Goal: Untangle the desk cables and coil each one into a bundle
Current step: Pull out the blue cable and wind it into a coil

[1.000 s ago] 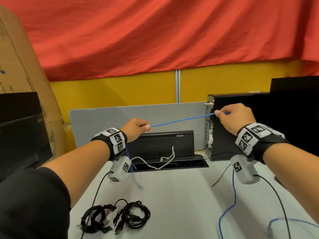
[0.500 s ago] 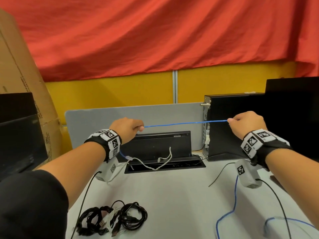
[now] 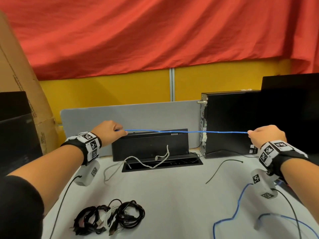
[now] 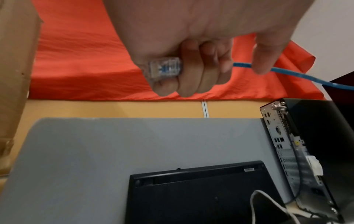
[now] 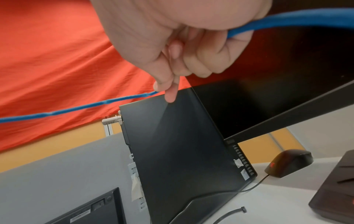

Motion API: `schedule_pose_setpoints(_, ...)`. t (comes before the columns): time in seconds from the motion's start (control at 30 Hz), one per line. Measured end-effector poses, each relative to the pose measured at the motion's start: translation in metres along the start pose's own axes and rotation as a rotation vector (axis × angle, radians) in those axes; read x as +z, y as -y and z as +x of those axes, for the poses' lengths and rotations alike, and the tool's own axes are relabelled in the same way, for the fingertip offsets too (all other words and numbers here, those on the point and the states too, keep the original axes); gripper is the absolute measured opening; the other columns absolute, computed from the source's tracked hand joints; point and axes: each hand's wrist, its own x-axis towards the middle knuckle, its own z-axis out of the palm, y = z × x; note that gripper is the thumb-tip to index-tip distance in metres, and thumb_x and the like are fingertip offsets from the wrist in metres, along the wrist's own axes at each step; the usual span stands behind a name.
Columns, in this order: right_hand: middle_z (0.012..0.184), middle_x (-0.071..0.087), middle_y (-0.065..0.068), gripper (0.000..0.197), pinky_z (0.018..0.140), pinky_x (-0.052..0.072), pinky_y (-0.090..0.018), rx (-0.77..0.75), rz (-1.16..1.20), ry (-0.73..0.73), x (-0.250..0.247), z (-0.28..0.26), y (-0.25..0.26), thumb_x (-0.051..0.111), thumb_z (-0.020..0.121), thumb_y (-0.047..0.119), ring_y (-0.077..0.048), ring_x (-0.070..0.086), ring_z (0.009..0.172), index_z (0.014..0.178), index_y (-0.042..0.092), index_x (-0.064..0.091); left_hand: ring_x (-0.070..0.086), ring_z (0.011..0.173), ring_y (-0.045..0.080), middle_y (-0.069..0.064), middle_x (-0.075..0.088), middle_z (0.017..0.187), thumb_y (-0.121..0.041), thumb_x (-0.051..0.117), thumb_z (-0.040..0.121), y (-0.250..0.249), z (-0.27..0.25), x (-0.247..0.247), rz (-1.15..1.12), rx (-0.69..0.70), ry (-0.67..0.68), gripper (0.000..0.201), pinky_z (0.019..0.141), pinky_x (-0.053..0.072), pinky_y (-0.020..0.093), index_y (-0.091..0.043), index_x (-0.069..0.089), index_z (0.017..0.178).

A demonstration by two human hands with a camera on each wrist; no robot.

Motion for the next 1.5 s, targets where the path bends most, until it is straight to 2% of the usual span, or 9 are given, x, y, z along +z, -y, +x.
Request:
schedule_pose_setpoints(0.47,0.056,0.061,0.004,0.033,0.046,0.038,-0.017,-0.116,0.118,-0.105,0.000,-0.019,0.014,0.060,0.084,0.042,-0.017,0.057,0.050,0.058,0.022,0.062,0.056,0.056,0.023,0.004,0.057,0.059,-0.056,0.040,0.096,0.000,0.000,0.004,0.373,-0.199,-0.122,0.055,0.052,0.040,0.023,-0.013,0.060,0.068)
schedule_pose_setpoints(0.6,0.059,0.061,0.001,0.031,0.048,0.039,-0.019,-0.125,0.145,-0.104,0.003,-0.025,0.015,0.061,0.085,0.041,-0.019,0.056,0.053,0.059,0.024,0.061,0.063,0.074,0.026,0.007,0.065,0.076,-0.052,0.039,0.099,-0.009,-0.004,0.007,0.319,-0.318,-0.008,0.050,0.068,0.049,0.031,-0.013,0.065,0.080)
schedule_pose_setpoints(0.7,0.068,0.062,-0.003,0.021,0.060,0.049,-0.031,-0.092,0.129,0.057,0.012,-0.030,0.018,0.063,0.088,0.030,-0.025,0.058,0.065,0.075,0.016,0.074,0.056,0.068,0.025,0.009,0.056,0.072,-0.035,0.041,0.102,-0.023,-0.006,0.011,-0.025,-0.426,0.116,0.041,0.067,0.045,0.031,-0.007,0.060,0.080)
schedule_pose_setpoints(0.83,0.094,0.065,-0.006,0.022,0.082,0.050,-0.035,-0.240,-0.253,0.375,0.030,-0.049,0.025,0.058,0.093,0.021,-0.029,0.062,0.096,0.104,0.007,0.072,0.033,0.046,0.014,-0.002,0.032,0.050,-0.017,0.031,0.105,-0.039,-0.015,0.020,-1.134,-0.478,0.266,0.034,0.058,0.037,0.026,-0.009,0.051,0.078)
schedule_pose_setpoints(0.9,0.086,0.063,-0.002,0.022,0.073,0.048,-0.031,-0.342,-0.324,0.517,0.035,-0.062,0.025,0.053,0.093,0.016,-0.025,0.063,0.087,0.099,0.013,0.073,0.041,0.047,0.015,-0.002,0.035,0.052,-0.012,0.031,0.104,-0.047,-0.018,0.021,-1.490,-0.394,0.262,0.027,0.073,0.050,0.036,-0.009,0.053,0.087)
schedule_pose_setpoints(1.0,0.086,0.065,0.007,0.033,0.060,0.045,-0.024,-0.480,-0.360,0.638,0.041,-0.085,0.022,0.046,0.094,0.017,-0.012,0.061,0.075,0.083,0.035,0.072,0.049,0.044,0.011,0.001,0.049,0.057,-0.004,0.032,0.101,-0.058,-0.013,0.019,-1.799,-0.280,0.094,0.022,0.059,0.056,0.029,-0.006,0.054,0.100)
schedule_pose_setpoints(1.13,0.091,0.065,0.021,0.037,0.074,0.044,-0.016,-0.621,-0.274,0.871,0.043,-0.108,0.017,0.054,0.092,0.017,0.002,0.059,0.083,0.070,0.040,0.073,0.069,0.060,0.020,0.018,0.061,0.091,0.006,0.031,0.101,-0.055,-0.006,0.015,-1.886,-0.202,-0.228,0.023,0.063,0.060,0.034,0.001,0.047,0.116)
schedule_pose_setpoints(1.3,0.059,0.058,0.021,0.047,0.060,0.038,-0.007,-0.691,-0.078,1.179,0.023,-0.126,0.028,0.050,0.091,-0.001,0.004,0.049,0.056,0.063,0.032,0.068,0.059,0.114,0.041,0.031,0.046,0.139,0.014,0.025,0.098,-0.036,-0.007,0.020,-1.852,-0.301,-0.408,0.048,0.091,0.050,0.046,0.005,0.025,0.145)
schedule_pose_setpoints(1.5,0.053,0.040,0.005,0.029,0.049,0.029,-0.017,-0.599,0.291,1.377,-0.001,-0.143,0.051,0.049,0.082,0.004,-0.007,0.032,0.047,0.060,0.017,0.062,0.049,0.129,0.039,0.023,0.036,0.150,0.020,0.030,0.094,-0.031,-0.007,0.034,-1.681,-0.488,-0.566,0.058,0.102,0.045,0.049,0.002,0.022,0.148)
